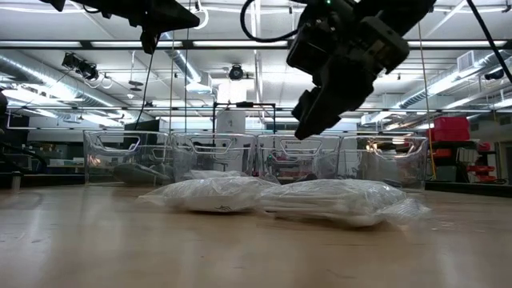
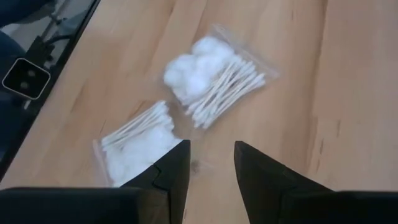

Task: Pick & Place Travel size toiletries
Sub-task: Put the white vanity pack into the middle left transparent bin

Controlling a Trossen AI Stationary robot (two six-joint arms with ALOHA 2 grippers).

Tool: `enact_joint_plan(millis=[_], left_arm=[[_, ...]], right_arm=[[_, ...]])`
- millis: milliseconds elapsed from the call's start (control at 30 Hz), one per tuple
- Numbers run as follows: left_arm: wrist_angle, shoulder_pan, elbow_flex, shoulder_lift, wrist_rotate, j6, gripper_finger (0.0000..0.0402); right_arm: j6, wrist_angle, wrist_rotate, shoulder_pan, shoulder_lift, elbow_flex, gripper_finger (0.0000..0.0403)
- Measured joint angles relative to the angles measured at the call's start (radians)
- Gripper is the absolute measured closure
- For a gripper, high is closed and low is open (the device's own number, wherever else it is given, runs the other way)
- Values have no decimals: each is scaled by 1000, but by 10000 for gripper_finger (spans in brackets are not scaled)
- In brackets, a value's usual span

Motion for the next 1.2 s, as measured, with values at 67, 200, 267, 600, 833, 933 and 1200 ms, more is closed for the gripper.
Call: enact_joint_plan(millis=[67,200,267,600,833,933,1200], left_arm=[[0,0,0,0,0,0,392],[0,0,0,2,0,0,385],[0,0,0,2,0,0,384],[-14,0,0,2,0,0,393],[-24,0,0,2,-1,-4,385],[-27,0,0,2,-1,-3,390],[-27,0,0,2,0,-9,391]], right_arm=[[19,35,-4,2,0,-23,272],[53,144,-60,5,13,-67,273],[87,175,-73,5,21,-86,274],[120,269,-93,5,81,-103,250],[88,284,-123,4,119,-103,234],[36,287,-123,4,119,-103,234],[-174,285,-121,2,119,-103,243]])
